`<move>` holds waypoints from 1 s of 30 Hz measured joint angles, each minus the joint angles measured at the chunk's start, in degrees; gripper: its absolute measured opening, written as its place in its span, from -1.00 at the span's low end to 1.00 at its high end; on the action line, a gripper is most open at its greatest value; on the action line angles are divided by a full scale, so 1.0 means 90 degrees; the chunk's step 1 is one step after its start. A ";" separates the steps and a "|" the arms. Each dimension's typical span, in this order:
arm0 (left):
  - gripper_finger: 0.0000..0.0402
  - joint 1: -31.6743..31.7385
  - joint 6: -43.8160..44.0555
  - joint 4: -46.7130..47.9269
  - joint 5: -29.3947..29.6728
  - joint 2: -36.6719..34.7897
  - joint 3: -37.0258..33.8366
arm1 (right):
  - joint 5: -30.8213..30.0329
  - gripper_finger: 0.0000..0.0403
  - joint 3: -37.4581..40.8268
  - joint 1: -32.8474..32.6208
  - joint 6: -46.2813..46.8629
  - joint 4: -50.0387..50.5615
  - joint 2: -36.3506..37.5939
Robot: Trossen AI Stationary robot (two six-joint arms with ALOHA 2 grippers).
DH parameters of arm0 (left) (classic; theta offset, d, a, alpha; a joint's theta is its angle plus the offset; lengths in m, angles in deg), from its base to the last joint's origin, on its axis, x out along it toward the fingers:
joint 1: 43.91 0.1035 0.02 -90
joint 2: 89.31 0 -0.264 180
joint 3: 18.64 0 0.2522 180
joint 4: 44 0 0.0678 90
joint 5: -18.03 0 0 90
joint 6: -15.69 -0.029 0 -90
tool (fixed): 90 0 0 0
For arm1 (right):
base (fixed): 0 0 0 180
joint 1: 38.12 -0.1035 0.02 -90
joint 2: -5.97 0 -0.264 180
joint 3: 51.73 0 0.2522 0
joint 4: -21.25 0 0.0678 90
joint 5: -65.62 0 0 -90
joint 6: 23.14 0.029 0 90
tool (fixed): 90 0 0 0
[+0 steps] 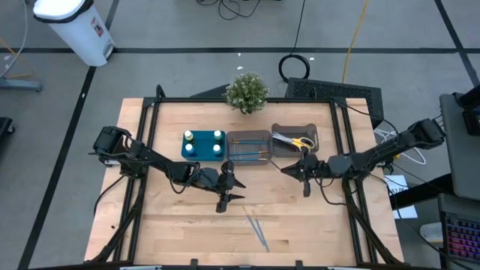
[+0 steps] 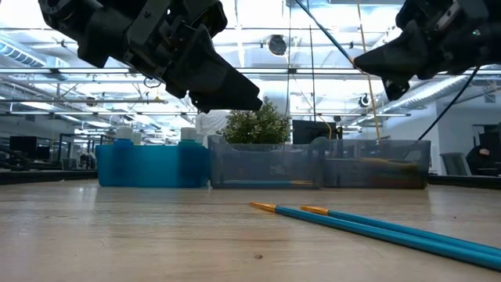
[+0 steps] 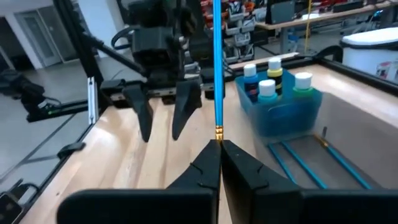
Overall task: Pick & Place Paint Supplies
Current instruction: Put the paint brush into the left black bin
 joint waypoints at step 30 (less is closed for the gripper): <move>-0.07 0.0069 0.0061 -0.0002 0.0004 0.0000 -0.0001 | 0.1161 -1.00 -0.1950 0.2324 0.0060 0.1574 -0.2524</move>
